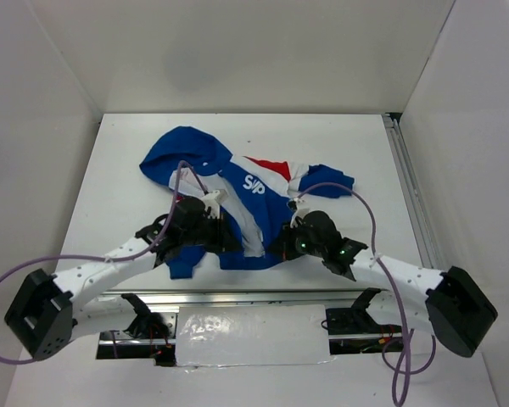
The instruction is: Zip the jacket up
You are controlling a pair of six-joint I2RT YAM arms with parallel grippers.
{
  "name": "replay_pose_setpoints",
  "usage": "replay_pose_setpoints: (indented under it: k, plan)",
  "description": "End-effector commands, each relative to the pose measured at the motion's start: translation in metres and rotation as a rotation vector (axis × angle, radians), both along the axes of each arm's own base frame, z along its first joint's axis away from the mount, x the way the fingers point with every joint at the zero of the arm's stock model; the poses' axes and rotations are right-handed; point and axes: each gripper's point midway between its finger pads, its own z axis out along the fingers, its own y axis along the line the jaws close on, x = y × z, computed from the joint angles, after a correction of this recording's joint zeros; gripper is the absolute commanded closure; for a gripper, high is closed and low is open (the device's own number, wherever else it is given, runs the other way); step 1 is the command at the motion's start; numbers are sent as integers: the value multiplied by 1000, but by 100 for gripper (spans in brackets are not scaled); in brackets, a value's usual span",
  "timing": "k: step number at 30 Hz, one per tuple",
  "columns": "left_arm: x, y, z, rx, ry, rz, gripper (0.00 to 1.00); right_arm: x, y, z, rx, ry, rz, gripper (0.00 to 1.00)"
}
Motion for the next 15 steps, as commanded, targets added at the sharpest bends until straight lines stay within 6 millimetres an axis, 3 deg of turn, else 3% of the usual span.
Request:
replay_pose_setpoints:
  k: [1,5,11,15]
  plan:
    - [7,-18,63,-194,-276,-103,100,-6,26,79,248,-252,156,100]
    - [5,-21,93,-275,-416,-146,100,-24,26,109,308,-397,256,100]
    - [-3,-16,120,-324,-533,-177,100,-49,21,141,291,-624,352,100]
    - [-12,-13,128,-367,-575,-190,100,-44,16,152,316,-666,289,100]
